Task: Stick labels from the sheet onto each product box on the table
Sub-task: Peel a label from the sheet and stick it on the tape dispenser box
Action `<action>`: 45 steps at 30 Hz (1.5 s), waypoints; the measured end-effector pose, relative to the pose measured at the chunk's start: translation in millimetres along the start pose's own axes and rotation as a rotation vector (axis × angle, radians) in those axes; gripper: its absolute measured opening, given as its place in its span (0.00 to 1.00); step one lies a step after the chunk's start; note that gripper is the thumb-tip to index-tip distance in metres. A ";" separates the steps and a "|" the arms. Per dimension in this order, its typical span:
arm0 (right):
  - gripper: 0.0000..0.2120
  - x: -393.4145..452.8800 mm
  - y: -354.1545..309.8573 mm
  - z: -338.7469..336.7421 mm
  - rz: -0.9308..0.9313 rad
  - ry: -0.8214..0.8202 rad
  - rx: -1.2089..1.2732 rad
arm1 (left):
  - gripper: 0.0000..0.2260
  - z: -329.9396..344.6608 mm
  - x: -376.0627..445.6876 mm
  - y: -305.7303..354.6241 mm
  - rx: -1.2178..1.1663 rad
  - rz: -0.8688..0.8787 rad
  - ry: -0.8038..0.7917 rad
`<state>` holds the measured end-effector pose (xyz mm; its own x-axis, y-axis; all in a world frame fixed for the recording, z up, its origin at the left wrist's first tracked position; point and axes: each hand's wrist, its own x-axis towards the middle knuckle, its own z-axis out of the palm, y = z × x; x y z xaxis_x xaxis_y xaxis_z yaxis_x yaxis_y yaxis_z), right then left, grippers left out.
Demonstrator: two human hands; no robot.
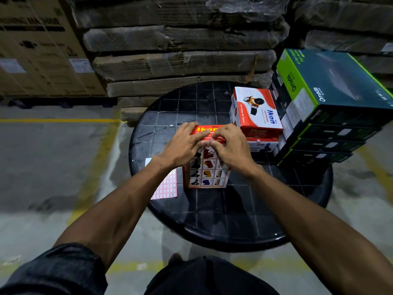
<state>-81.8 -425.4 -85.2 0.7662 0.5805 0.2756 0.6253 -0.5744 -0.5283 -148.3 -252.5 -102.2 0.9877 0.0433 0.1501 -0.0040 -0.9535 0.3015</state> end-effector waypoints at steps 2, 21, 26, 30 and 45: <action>0.11 0.5 1.5 -4.1 -0.035 -0.042 0.044 | 0.22 0.4 -1.3 0.1 0.005 0.002 0.007; 0.03 14.0 -1.7 -15.9 0.100 -0.192 0.219 | 0.25 3.3 -9.3 1.9 -0.015 0.018 0.020; 0.13 13.6 -4.4 -16.2 0.111 -0.150 0.214 | 0.24 2.9 -11.3 2.6 -0.013 0.015 0.020; 0.11 5.6 0.5 -9.1 -0.011 -0.047 0.131 | 0.26 1.4 -11.2 4.0 -0.010 0.011 0.015; 0.12 -18.3 14.1 7.9 -0.335 0.199 -0.169 | 0.22 -0.6 -5.8 3.0 -0.027 -0.020 -0.002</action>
<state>-88.2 -439.6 -104.1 0.5200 0.6381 0.5679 0.8474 -0.4690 -0.2490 -154.1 -255.5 -101.6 0.9879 0.0614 0.1424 0.0112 -0.9440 0.3298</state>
